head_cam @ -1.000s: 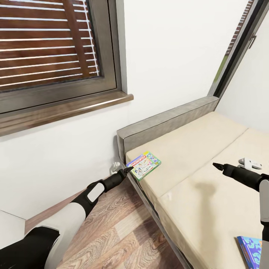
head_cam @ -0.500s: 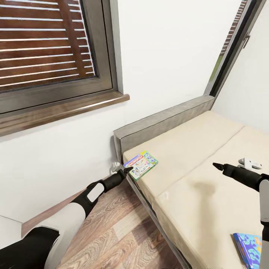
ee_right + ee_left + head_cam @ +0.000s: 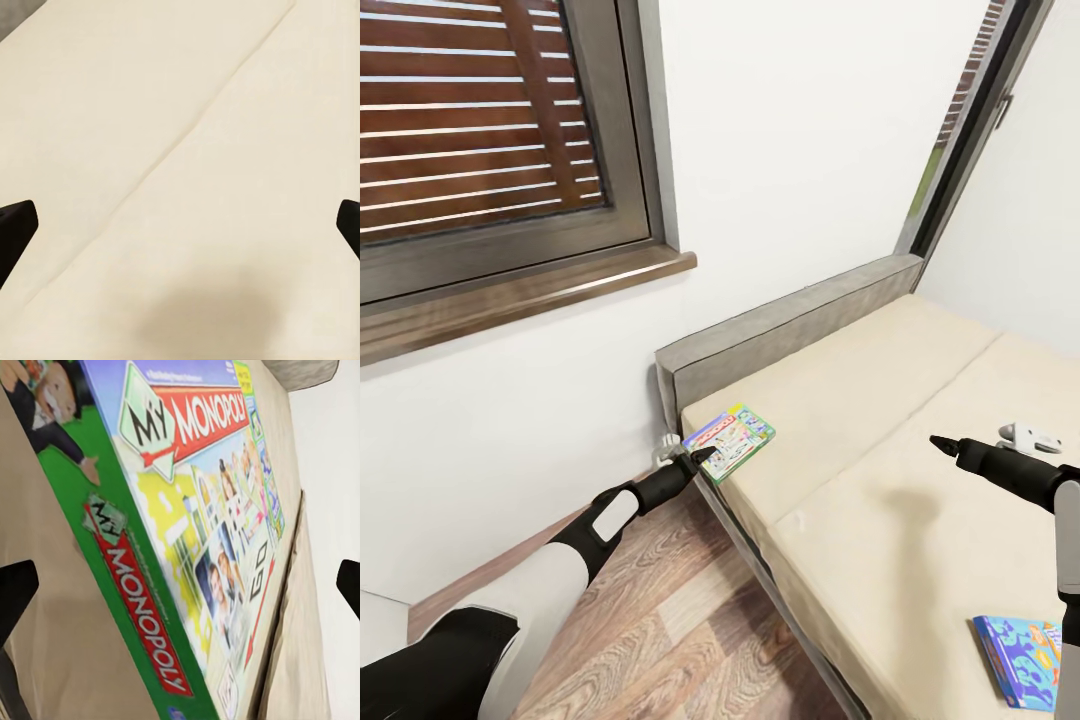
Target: Put all the toys in the child's room - the three board games (two on the bed and one on the table), the two jigsaw puzzles on the table, and the tennis ball on the table - inside the toy box on the table in the child's room.
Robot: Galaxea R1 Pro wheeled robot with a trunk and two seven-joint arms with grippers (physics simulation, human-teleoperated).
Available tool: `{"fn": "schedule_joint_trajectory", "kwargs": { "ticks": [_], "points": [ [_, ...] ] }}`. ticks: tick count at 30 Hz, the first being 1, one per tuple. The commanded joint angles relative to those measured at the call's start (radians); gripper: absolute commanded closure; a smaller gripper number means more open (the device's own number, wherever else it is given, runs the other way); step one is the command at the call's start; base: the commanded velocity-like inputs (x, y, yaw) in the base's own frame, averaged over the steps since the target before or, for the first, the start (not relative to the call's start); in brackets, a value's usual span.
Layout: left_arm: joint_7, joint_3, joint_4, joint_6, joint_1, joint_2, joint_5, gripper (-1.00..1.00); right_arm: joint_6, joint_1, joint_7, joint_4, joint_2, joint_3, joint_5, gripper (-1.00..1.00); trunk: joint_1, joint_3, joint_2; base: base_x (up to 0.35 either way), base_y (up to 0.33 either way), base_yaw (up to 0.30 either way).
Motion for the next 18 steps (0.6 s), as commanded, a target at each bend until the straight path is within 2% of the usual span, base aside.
{"fn": "schedule_joint_trajectory", "kwargs": {
  "ticks": [1,18],
  "points": [
    [-0.001,-0.003,0.000,0.006,-0.001,0.001,0.010,-1.00,0.006,-0.001,-0.003,-0.001,0.000,-0.001,-0.009,-1.00,0.000,-0.001,0.000,0.000,0.000,-0.018],
    [-0.002,-0.002,0.000,0.006,0.001,0.001,0.011,-1.00,0.006,-0.001,-0.003,-0.001,-0.001,-0.001,-0.009,-1.00,0.000,-0.001,0.000,0.000,0.000,-0.007]
  ]
}}
